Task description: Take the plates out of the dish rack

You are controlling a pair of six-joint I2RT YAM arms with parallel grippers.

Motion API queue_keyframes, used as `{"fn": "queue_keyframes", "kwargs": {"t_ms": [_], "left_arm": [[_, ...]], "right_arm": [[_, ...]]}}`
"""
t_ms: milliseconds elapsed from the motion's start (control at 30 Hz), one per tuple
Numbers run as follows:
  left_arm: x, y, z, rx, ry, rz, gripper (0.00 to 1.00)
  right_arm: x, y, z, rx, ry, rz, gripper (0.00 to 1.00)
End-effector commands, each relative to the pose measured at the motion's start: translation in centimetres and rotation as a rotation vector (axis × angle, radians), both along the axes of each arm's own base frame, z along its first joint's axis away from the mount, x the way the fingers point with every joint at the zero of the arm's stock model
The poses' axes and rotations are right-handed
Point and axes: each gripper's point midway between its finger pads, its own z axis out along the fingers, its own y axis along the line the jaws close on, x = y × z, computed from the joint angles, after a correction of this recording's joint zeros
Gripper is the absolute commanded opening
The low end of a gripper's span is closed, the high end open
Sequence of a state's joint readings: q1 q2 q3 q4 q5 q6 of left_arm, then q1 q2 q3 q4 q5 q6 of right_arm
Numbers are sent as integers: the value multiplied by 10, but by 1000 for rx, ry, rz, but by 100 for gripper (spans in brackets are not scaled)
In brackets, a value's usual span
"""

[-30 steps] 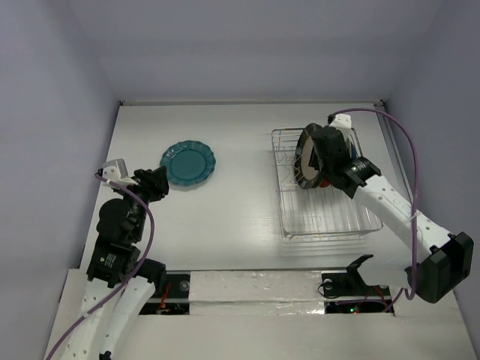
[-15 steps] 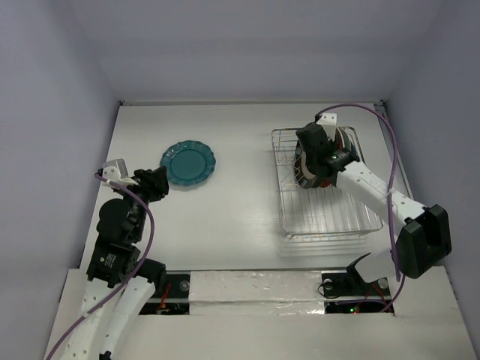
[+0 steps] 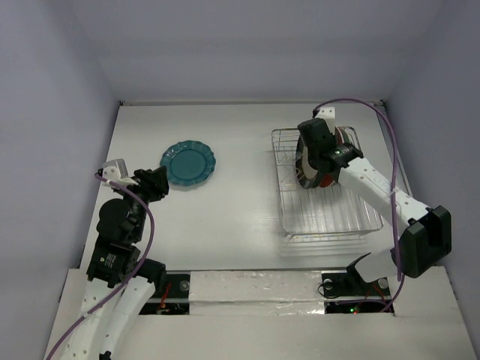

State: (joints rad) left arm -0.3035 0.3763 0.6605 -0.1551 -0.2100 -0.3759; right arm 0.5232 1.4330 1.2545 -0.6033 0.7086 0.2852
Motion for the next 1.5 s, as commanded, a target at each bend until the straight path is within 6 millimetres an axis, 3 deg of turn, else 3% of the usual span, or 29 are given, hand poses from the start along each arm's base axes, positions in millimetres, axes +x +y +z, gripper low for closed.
{"fn": "queue_keyframes", "kwargs": {"t_ms": [0, 200, 300, 367, 400, 467, 500, 533, 567, 633, 667, 733, 767, 800, 900, 1000, 1033, 1100, 1133, 1267, 1367, 1400, 1467], "left_arm": [[1, 1, 7, -13, -38, 3, 44], [1, 1, 8, -14, -39, 3, 44], [1, 1, 7, -14, -36, 3, 44], [1, 1, 7, -13, -38, 3, 44], [1, 1, 7, -13, -38, 3, 44], [1, 1, 7, -13, -38, 3, 44], [1, 1, 6, -12, -35, 3, 44], [2, 0, 6, -13, -33, 3, 44], [1, 0, 6, -12, -33, 3, 44], [1, 0, 6, -12, -35, 3, 44], [2, 2, 5, -14, -30, 12, 44], [3, 2, 5, -13, -27, 12, 44], [3, 2, 4, -10, -25, 12, 44], [3, 2, 4, -10, -25, 12, 43], [2, 2, 4, -8, -22, 12, 43], [3, 2, 4, -8, -20, 12, 43], [3, 2, 4, -8, -20, 12, 43], [2, 3, 4, -8, -22, 12, 43], [3, 2, 3, -8, -17, 12, 43], [4, 4, 4, -9, -19, 21, 43], [3, 4, 4, -9, -20, 21, 43], [3, 4, 4, -9, -20, 21, 43], [3, 5, 4, -8, -22, 21, 43]], "right_arm": [[9, -8, 123, 125, -337, -38, 0], [-9, -19, 206, 220, -522, -37, 0], [-21, -15, 231, 308, -593, 8, 0], [-25, -6, 239, 387, -623, 49, 0], [-25, 8, 246, 448, -642, 117, 0], [-23, 28, 240, 550, -636, 176, 0], [-21, 49, 246, 631, -650, 267, 0], [-17, 64, 236, 676, -625, 306, 0], [-13, 91, 228, 781, -577, 379, 0], [-7, 121, 232, 912, -583, 435, 0], [5, 139, 217, 991, -546, 414, 0], [13, 167, 237, 1115, -589, 440, 0], [18, 180, 236, 1135, -577, 449, 0], [36, 202, 214, 1133, -519, 451, 0], [59, 248, 191, 1171, -432, 478, 0], [63, 287, 174, 1262, -356, 525, 0], [72, 298, 150, 1268, -312, 517, 0], [71, 318, 140, 1342, -266, 541, 0], [80, 327, 122, 1349, -236, 527, 0], [82, 361, 92, 1402, -161, 517, 0], [81, 380, 80, 1437, -115, 512, 0], [86, 385, 62, 1429, -92, 490, 0], [85, 394, 50, 1440, -58, 478, 0]]}}
